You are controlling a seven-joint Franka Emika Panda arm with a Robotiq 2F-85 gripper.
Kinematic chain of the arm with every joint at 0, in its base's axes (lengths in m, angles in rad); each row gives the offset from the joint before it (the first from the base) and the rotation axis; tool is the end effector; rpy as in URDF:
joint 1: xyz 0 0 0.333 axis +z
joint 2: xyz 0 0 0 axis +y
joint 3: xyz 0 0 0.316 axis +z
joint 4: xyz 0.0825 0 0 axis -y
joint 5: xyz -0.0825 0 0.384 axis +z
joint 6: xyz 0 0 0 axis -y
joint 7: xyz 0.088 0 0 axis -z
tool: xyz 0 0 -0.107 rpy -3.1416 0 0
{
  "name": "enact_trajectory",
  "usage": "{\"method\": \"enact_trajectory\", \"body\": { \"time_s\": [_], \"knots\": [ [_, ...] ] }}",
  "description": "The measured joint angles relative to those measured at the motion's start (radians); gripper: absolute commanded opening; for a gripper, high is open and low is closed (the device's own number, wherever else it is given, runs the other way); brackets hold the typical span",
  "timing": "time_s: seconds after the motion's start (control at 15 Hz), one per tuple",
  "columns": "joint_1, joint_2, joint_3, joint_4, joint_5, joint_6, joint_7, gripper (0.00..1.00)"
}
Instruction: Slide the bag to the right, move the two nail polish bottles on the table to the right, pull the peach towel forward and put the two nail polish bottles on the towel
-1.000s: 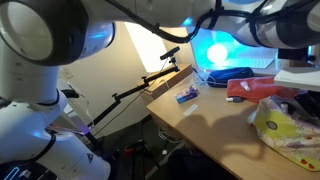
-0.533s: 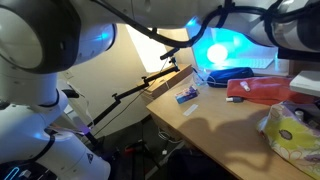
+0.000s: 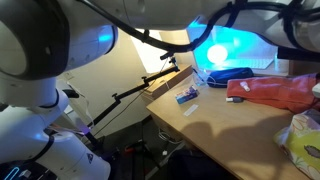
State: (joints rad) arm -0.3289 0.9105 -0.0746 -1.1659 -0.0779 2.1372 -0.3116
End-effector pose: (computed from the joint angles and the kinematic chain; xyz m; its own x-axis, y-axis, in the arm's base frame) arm 0.7141 -0.2898 0.2479 0.9997 -0.0203 0.0165 -0.0224 -0.9901 0.1384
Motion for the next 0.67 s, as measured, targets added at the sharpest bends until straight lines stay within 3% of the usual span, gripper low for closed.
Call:
{"method": "enact_trajectory", "body": {
  "time_s": [0.67],
  "knots": [
    [-0.061, 0.001, -0.026, -0.012, 0.000, 0.138, 0.089, 0.02]
  ]
}}
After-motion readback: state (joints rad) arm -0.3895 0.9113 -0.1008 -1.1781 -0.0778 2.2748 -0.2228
